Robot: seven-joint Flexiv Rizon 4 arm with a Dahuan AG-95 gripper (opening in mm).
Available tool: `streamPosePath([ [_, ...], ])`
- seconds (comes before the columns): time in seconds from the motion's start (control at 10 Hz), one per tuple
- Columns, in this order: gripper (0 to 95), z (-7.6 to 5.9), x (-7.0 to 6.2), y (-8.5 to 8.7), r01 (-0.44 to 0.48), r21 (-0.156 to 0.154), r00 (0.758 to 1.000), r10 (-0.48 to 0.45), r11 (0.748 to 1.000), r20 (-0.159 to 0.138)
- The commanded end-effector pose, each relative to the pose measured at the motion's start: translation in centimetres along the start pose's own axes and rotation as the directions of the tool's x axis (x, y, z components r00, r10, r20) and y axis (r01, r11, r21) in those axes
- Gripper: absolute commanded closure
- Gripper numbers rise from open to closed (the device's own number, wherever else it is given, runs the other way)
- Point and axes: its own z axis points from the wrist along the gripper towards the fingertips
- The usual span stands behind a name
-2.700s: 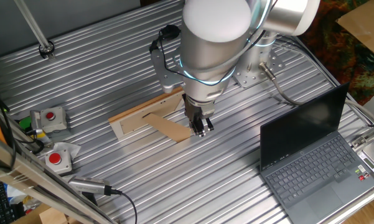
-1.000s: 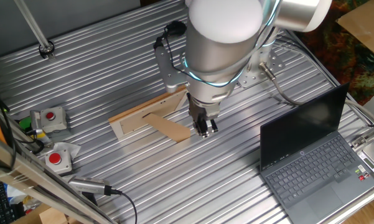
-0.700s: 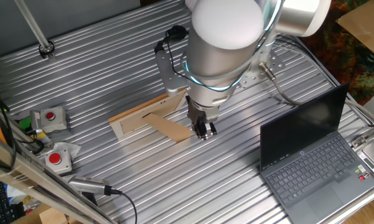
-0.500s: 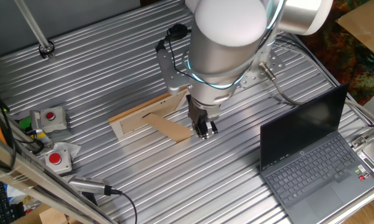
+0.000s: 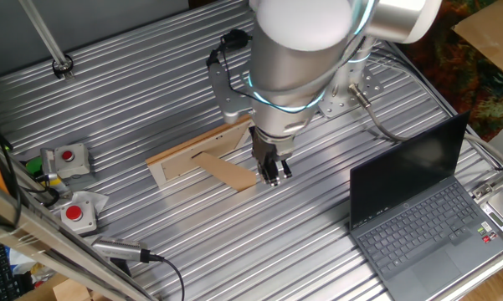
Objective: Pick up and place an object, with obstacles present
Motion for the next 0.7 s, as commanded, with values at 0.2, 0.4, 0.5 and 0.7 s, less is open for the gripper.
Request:
streamPosePath([
  [0.2,95.0,-0.09,-0.12,0.21,-0.044,0.015,0.996,0.045,0.999,-0.075],
  [0.4,95.0,-0.09,-0.12,0.21,-0.052,0.033,0.996,0.054,0.998,-0.065],
  [0.5,95.0,-0.09,-0.12,0.21,-0.053,0.039,0.997,0.055,0.998,-0.06],
  [0.7,95.0,-0.09,-0.12,0.21,-0.052,0.034,0.997,0.054,0.998,-0.057],
])
